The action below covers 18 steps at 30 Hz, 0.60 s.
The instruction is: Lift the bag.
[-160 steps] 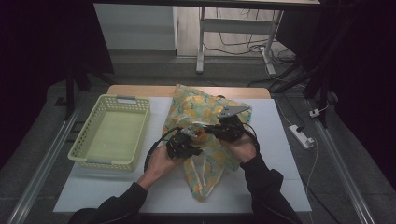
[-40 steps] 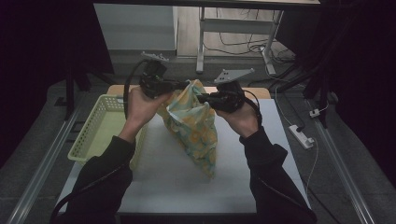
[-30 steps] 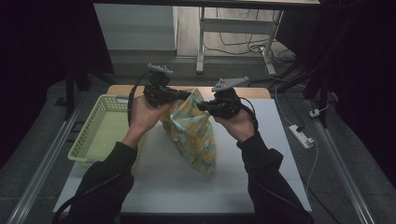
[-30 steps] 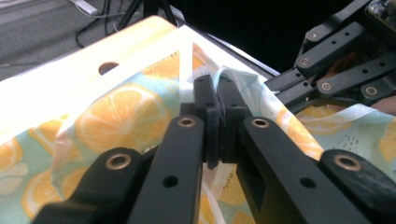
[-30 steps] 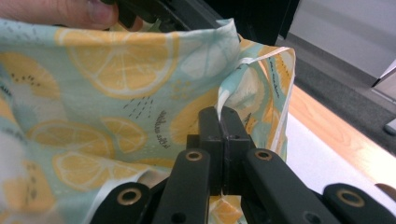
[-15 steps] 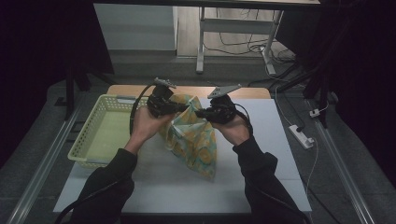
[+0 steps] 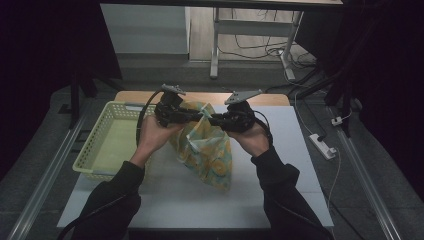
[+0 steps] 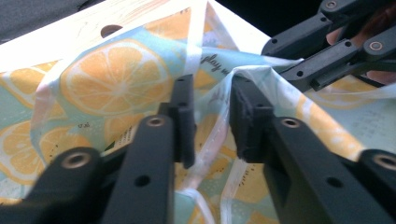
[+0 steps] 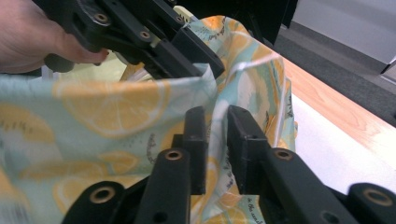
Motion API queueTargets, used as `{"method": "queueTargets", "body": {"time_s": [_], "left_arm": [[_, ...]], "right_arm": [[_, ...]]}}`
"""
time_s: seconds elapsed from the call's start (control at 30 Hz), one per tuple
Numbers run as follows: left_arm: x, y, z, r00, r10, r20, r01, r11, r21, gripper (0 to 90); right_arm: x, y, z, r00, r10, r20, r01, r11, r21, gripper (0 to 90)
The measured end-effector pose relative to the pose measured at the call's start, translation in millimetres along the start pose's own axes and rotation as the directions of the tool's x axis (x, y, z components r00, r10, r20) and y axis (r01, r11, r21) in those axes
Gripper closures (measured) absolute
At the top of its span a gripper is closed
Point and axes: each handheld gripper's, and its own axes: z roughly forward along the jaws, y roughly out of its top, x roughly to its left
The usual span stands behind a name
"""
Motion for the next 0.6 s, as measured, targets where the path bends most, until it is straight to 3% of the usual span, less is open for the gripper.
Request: {"method": "queueTargets", "body": {"time_s": [0.1,0.3,0.6], "left_arm": [[-1.6,-0.7,-3.8,0.9998,-0.006,0.018,0.006,1.0000,0.006,61.9],[-5.7,-5.0,-14.6,0.9999,-0.001,0.014,0.001,0.9999,-0.010,48.8],[-8.5,-19.3,-31.6,0.9996,0.023,-0.017,-0.024,0.9985,-0.050,34.0]], "right_arm": [[0.3,0.7,-3.3,1.0000,0.002,0.000,-0.002,1.000,-0.006,73.1],[0.8,0.4,-7.9,1.0000,0.008,-0.001,-0.008,1.000,-0.004,67.6],[2.8,-5.2,-12.2,0.9997,0.021,-0.007,-0.021,1.000,0.006,60.2]]}}
